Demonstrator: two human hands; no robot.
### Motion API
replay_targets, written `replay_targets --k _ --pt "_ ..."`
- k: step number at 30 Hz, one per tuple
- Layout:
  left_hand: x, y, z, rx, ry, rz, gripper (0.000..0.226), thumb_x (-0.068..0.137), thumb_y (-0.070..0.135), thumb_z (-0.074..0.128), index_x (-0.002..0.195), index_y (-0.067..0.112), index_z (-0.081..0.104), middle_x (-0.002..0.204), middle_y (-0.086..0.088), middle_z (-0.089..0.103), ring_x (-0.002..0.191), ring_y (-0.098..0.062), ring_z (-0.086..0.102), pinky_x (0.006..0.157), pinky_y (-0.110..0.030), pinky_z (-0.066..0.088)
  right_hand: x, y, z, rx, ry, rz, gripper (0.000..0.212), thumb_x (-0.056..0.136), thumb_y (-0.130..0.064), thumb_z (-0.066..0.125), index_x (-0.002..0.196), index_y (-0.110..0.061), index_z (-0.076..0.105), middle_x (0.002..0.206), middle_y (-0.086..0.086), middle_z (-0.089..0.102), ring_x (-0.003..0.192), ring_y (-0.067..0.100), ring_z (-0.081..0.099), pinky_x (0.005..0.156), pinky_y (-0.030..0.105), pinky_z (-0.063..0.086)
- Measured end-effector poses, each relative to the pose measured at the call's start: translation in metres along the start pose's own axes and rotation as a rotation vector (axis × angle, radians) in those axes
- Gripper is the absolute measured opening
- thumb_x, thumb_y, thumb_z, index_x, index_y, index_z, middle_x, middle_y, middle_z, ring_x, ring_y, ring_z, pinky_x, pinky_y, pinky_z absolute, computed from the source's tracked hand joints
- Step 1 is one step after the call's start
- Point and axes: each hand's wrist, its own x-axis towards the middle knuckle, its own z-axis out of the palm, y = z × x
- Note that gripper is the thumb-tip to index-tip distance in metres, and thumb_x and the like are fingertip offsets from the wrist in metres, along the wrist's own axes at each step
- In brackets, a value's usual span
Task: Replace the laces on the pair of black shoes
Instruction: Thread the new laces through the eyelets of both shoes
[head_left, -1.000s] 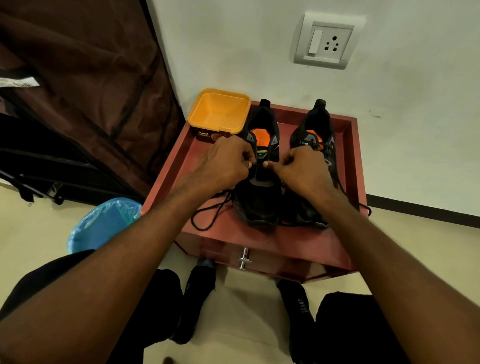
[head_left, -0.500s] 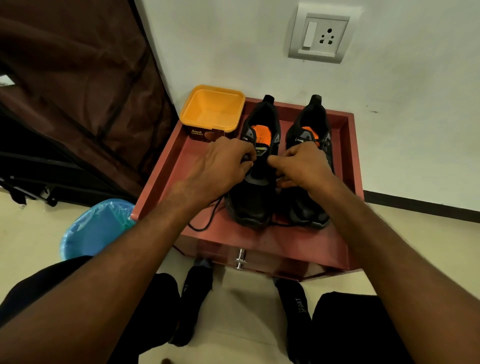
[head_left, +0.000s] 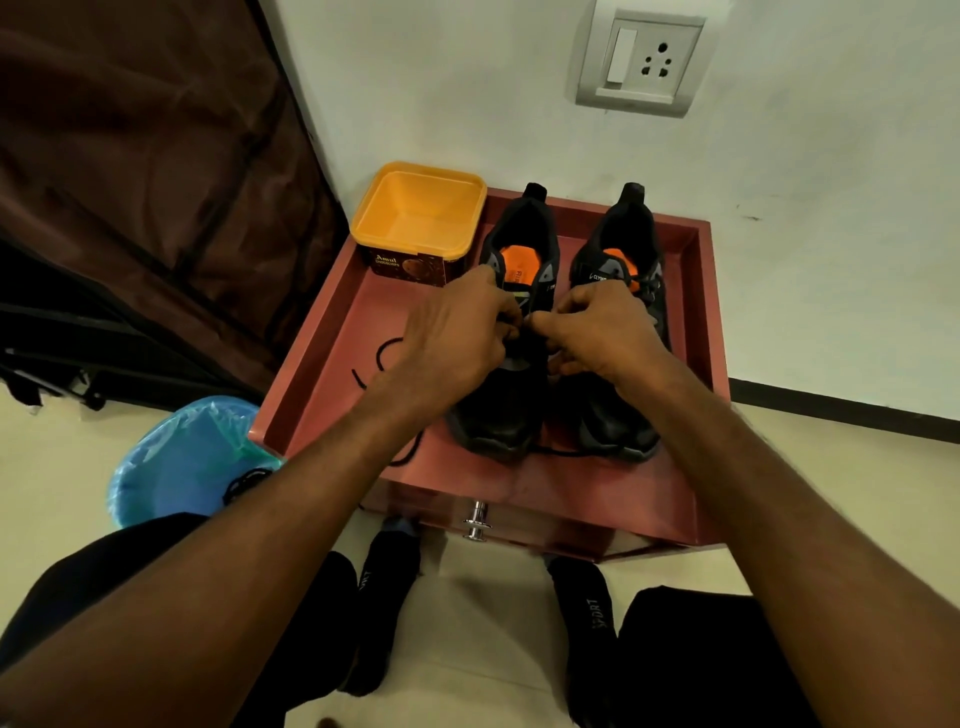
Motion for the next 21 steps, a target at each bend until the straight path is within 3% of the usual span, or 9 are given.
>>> replay_targets --k 3,8,11,13,17,21 --pt "0.0 0.004 0.005 -0.103 0.024 -0.101 0.009 0.094 0.014 0.07 0.09 0.018 0.077 0.095 0.006 0.045 0.084 -0.017 0.054 0.057 -0.029 0.036 0.001 0.0 -0.002 0.016 -0.034 0.014 0.03 0.088 -0.034 0.081 0.094 -0.006 0.071 0.083 0.011 0.075 0.066 0.025 0.077 0.074 0.048 0.066" --pt "0.002 0.004 0.009 -0.158 0.076 -0.189 0.02 0.083 0.006 0.071 0.07 0.021 0.074 0.068 0.006 0.058 0.067 -0.018 0.063 0.05 -0.025 0.035 -0.001 -0.001 -0.004 0.08 -0.046 0.038 0.029 0.087 -0.029 0.081 0.094 -0.003 0.071 0.084 0.013 0.075 0.067 0.025 0.077 0.074 0.047 0.065" --pt "-0.001 0.006 0.011 -0.189 0.079 -0.22 0.016 0.085 0.013 0.076 0.076 0.025 0.077 0.073 0.006 0.066 0.072 -0.016 0.066 0.053 -0.025 0.036 -0.002 0.001 -0.005 0.061 -0.037 0.023 0.028 0.087 -0.031 0.082 0.09 -0.005 0.072 0.082 0.01 0.076 0.067 0.023 0.077 0.075 0.047 0.065" --pt "-0.003 0.009 0.01 -0.153 0.085 -0.236 0.007 0.087 0.023 0.079 0.085 0.029 0.08 0.086 0.006 0.068 0.087 -0.017 0.067 0.059 -0.028 0.039 -0.002 0.001 -0.005 0.049 -0.03 0.014 0.027 0.087 -0.033 0.082 0.089 -0.008 0.072 0.082 0.008 0.076 0.067 0.023 0.077 0.074 0.047 0.065" --pt "-0.01 0.017 0.006 0.013 0.095 -0.276 0.017 0.092 0.038 0.075 0.108 0.032 0.077 0.113 0.001 0.052 0.114 -0.024 0.049 0.082 -0.043 0.046 -0.003 0.001 -0.005 0.037 -0.031 -0.002 0.026 0.088 -0.035 0.081 0.09 -0.01 0.072 0.084 0.006 0.076 0.069 0.021 0.077 0.075 0.046 0.065" --pt "-0.01 0.019 0.007 0.041 0.097 -0.282 0.016 0.094 0.042 0.072 0.104 0.03 0.076 0.116 -0.001 0.048 0.117 -0.026 0.044 0.089 -0.043 0.043 -0.005 0.003 -0.004 0.077 -0.028 0.022 0.027 0.089 -0.035 0.081 0.09 -0.009 0.074 0.084 0.008 0.076 0.07 0.021 0.077 0.076 0.045 0.065"
